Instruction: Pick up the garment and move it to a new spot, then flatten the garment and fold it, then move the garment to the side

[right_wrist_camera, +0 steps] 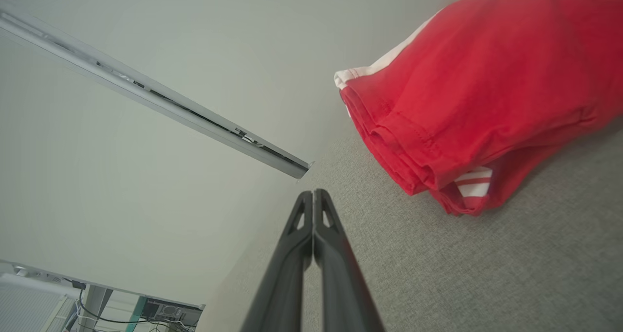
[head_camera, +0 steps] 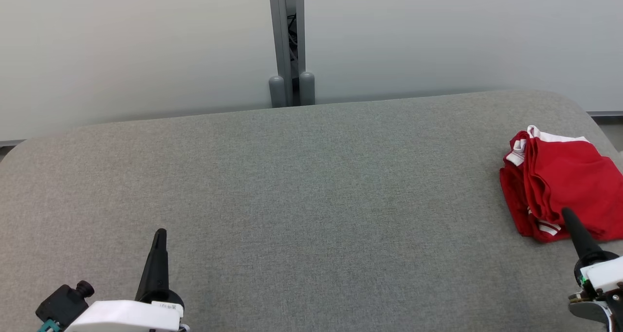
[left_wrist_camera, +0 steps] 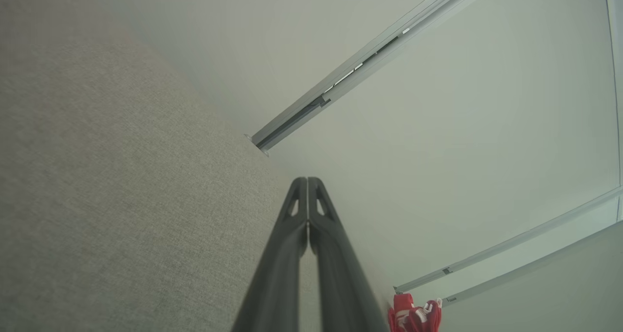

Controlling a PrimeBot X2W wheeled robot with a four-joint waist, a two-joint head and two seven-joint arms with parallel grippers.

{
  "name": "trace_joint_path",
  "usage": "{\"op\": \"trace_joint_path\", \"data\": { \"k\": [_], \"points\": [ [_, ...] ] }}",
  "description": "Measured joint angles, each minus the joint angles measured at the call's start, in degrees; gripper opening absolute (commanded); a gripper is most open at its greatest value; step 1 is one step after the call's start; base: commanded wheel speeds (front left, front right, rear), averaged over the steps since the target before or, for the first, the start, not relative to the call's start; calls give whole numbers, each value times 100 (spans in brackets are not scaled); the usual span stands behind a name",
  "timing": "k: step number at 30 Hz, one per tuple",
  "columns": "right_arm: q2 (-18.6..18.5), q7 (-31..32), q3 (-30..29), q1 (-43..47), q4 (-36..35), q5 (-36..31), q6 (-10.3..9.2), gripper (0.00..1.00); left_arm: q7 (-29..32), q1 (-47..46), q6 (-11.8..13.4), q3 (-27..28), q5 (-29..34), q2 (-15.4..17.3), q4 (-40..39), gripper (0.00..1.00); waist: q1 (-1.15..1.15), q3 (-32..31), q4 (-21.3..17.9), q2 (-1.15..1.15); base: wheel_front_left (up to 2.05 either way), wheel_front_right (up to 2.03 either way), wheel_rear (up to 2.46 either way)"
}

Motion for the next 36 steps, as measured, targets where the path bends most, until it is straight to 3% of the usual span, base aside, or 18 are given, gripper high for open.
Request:
{"op": "trace_joint_path", "data": {
  "k": [36],
  "points": [
    [-105,630,-609,-478,597,1817,0,0,-104,-346,-522,41,-1417,-516,371,0,0,39,62,0,0,0,0]
  ]
}}
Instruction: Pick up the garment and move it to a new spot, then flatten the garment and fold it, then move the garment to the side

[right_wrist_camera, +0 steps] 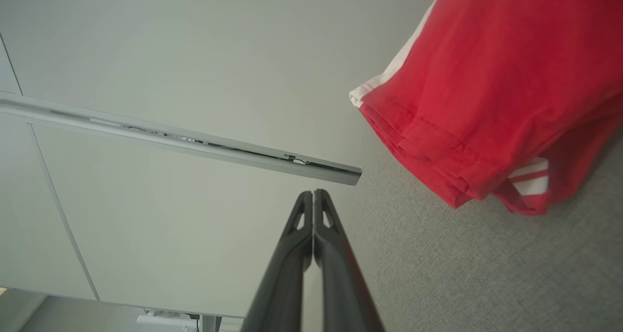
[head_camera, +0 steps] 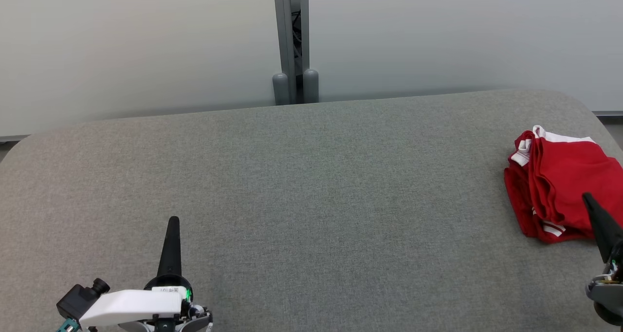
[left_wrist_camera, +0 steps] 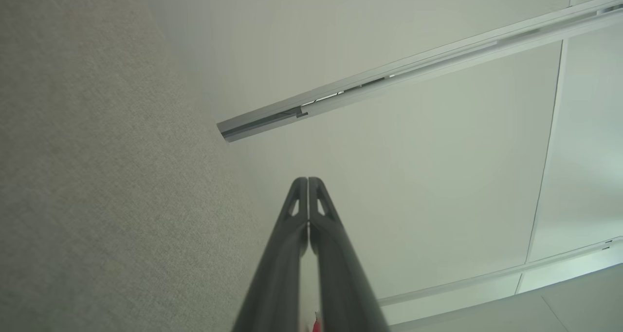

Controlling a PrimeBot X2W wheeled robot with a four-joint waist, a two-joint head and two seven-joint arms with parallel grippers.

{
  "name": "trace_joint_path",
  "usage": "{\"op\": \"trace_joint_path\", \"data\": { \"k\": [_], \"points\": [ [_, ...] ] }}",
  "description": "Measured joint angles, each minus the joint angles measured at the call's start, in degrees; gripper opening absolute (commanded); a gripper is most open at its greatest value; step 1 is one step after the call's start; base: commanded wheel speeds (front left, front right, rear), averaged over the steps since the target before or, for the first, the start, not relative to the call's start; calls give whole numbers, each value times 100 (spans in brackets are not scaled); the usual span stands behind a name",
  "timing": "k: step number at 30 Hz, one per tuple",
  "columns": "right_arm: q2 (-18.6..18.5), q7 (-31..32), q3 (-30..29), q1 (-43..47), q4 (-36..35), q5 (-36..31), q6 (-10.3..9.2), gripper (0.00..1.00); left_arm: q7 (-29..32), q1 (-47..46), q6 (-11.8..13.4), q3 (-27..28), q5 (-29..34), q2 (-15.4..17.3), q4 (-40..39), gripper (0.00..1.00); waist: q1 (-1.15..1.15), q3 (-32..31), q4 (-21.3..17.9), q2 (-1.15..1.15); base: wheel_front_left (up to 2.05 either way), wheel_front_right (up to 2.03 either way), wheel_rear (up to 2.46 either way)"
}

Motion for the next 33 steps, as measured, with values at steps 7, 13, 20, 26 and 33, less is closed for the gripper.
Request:
{"op": "trace_joint_path", "data": {
  "k": [7,13,20,26,33],
  "points": [
    [-24,111,-79,-71,125,299,0,0,-16,-57,-90,5,-250,-80,65,0,0,8,12,0,0,0,0],
    [-43,204,-178,-164,186,544,0,0,-25,-109,-151,12,-449,-160,118,0,0,14,23,0,0,0,0],
    [-54,296,-245,-207,299,821,0,0,-51,-129,-231,16,-656,-223,167,0,0,22,35,0,0,0,0],
    [-68,385,-327,-292,355,1053,0,0,-58,-216,-298,22,-844,-311,204,0,0,29,46,0,0,0,0],
    [-81,471,-413,-334,472,1328,0,0,-75,-238,-376,27,-1038,-370,269,0,0,37,59,0,0,0,0]
  ]
}}
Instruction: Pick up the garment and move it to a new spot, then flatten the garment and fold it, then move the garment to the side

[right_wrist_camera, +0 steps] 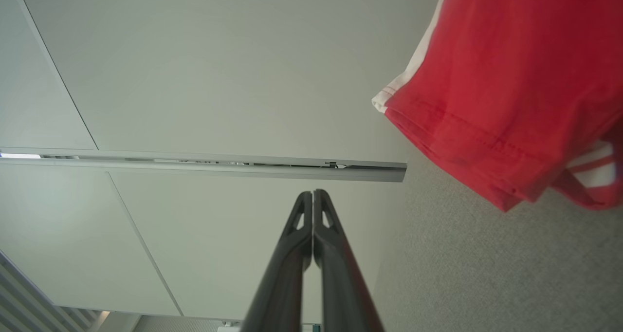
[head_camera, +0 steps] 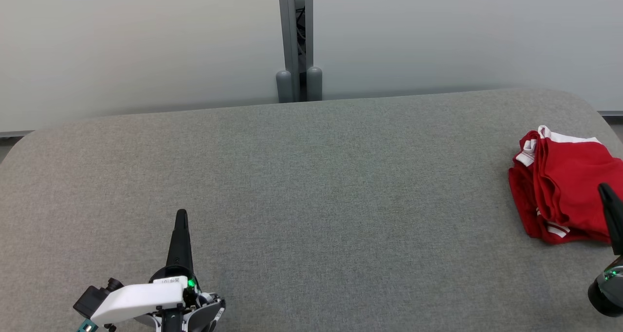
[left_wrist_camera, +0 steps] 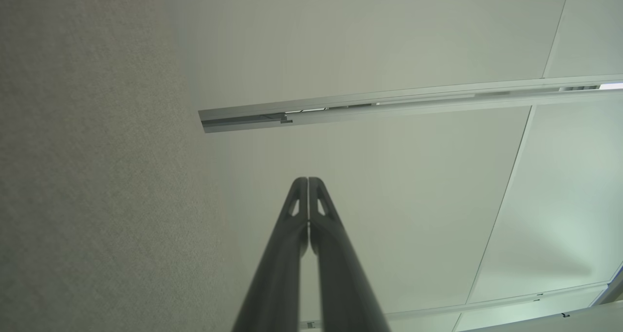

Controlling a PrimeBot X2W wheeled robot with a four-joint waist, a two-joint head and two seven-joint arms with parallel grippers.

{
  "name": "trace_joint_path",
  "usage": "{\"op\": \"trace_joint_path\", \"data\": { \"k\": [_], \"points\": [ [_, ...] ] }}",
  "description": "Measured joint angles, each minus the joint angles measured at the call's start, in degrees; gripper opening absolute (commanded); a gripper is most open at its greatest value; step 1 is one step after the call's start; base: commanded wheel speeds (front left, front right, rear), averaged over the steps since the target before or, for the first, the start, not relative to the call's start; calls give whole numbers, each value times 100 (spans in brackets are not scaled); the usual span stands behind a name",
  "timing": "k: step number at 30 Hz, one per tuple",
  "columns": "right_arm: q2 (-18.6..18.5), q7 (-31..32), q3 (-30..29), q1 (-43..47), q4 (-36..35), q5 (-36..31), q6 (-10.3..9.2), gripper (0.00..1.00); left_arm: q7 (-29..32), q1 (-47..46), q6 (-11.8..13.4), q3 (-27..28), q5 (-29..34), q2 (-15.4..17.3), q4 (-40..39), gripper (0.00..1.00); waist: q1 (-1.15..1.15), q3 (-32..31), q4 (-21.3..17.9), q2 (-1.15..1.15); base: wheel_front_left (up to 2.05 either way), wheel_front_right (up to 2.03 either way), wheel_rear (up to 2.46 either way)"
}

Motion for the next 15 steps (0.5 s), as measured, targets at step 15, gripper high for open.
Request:
{"op": "trace_joint_path", "data": {
  "k": [15],
  "points": [
    [-7,9,4,-14,1,12,0,0,-5,-2,-1,2,-7,-2,4,0,0,0,0,0,0,0,0]
  ]
}}
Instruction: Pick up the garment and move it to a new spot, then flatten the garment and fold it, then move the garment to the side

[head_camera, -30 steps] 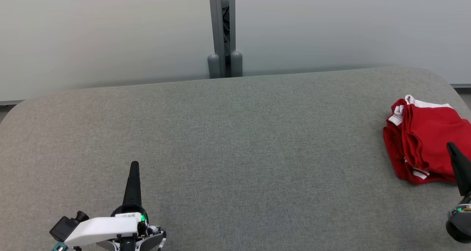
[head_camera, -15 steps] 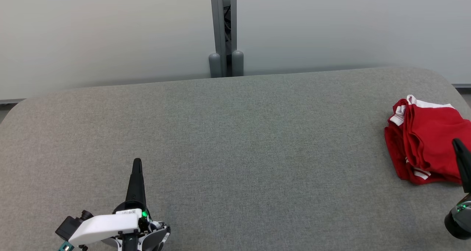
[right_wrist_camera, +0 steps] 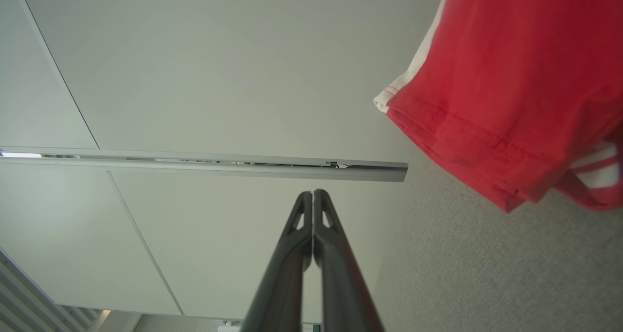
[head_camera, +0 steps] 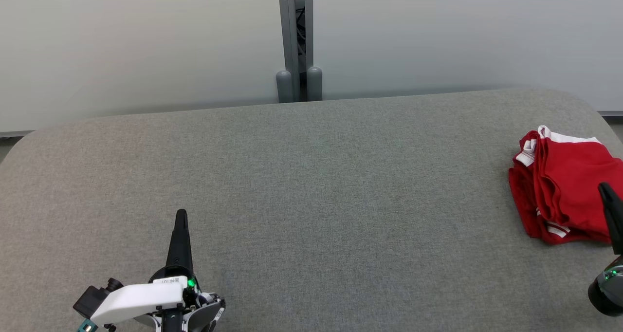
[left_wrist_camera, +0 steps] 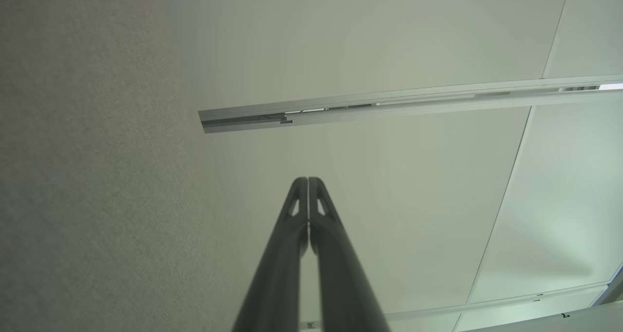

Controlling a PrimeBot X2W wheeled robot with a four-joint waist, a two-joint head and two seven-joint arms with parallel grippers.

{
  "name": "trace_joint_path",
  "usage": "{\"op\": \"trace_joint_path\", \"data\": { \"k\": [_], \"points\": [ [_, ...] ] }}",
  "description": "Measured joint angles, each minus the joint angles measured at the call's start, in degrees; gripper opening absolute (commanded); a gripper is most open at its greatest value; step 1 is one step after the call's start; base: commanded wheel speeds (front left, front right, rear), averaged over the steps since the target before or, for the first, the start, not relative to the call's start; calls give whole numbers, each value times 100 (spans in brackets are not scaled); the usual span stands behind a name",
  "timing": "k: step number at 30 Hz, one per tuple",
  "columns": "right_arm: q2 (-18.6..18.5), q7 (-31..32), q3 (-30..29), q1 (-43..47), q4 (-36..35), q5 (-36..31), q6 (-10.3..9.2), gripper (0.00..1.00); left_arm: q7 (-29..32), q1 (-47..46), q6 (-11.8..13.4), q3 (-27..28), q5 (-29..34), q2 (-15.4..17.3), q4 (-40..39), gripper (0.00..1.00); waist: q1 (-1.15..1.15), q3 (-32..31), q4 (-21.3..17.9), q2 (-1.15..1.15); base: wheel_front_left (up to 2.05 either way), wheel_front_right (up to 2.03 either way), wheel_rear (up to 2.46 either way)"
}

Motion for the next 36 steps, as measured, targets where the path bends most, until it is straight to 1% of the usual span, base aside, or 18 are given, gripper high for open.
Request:
{"op": "trace_joint_path", "data": {
  "k": [36],
  "points": [
    [-8,-2,9,0,1,22,0,0,0,-1,-12,0,0,0,2,0,0,0,0,0,0,0,0]
  ]
}}
